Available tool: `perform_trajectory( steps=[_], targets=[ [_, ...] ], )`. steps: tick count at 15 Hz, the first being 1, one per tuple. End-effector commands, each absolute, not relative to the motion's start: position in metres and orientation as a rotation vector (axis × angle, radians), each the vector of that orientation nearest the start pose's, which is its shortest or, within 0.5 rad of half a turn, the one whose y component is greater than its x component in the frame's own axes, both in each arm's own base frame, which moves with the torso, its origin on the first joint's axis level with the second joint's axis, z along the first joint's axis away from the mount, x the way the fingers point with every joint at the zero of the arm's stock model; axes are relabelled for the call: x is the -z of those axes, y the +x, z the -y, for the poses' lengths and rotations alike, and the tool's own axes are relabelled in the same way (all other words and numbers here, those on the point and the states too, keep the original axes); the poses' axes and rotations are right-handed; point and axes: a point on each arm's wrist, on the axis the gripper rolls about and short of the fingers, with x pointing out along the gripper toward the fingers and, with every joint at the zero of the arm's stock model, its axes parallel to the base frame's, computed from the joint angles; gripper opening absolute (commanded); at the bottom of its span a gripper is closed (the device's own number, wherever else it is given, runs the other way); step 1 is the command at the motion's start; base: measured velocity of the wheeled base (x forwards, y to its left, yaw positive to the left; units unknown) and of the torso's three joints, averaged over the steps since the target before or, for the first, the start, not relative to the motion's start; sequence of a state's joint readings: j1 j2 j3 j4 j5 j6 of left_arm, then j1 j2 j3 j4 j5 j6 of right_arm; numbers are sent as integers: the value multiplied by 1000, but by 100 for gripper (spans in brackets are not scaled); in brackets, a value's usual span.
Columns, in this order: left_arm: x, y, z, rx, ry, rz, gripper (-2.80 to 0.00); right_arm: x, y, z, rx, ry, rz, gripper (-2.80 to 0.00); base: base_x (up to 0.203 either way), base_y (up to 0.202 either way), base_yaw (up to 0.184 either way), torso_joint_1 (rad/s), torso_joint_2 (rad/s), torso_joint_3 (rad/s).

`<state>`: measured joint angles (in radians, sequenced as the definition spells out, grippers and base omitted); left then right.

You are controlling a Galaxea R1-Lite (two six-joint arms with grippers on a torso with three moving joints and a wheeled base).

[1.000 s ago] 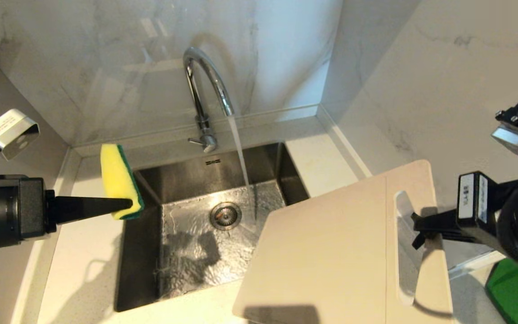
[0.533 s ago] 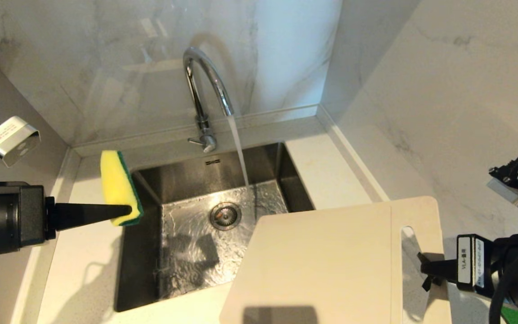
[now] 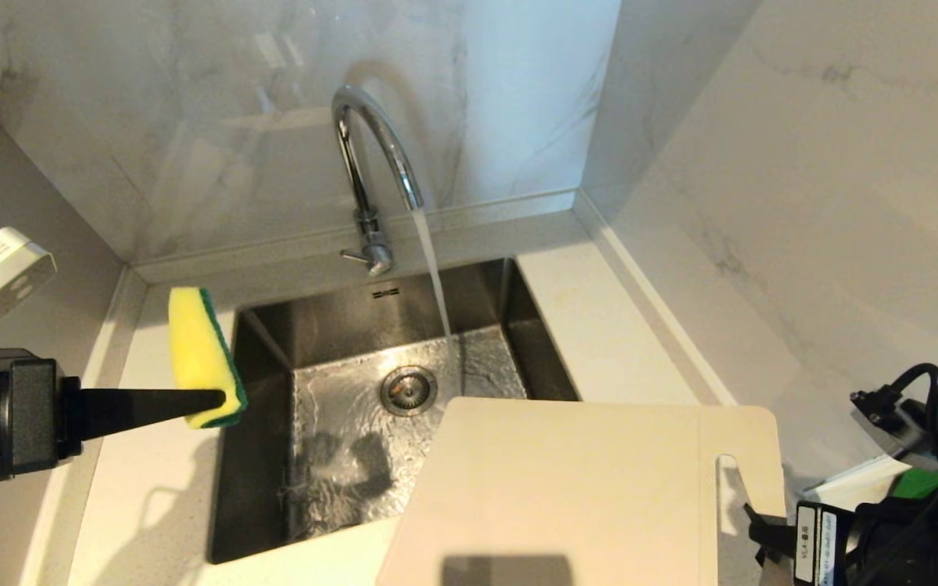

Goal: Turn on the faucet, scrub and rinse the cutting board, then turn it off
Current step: Put down the cutting board

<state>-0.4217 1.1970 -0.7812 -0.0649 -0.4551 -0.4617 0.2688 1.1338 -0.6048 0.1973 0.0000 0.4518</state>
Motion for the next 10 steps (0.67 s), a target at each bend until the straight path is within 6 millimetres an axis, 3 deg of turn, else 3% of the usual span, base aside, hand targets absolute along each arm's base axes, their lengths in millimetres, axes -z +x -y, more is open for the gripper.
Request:
perform_trajectory(
  steps=[1,10],
  targets=[
    [-244,153,80,783,-436,-555,-280,-164,141,-30,-31,343,-769,-280,0,0,0,0,0,0],
    [-243,149,79,801,-437,-557,-280,-122,172,-29,-9,294,-807,-280,0,0,0,0,0,0]
  ],
)
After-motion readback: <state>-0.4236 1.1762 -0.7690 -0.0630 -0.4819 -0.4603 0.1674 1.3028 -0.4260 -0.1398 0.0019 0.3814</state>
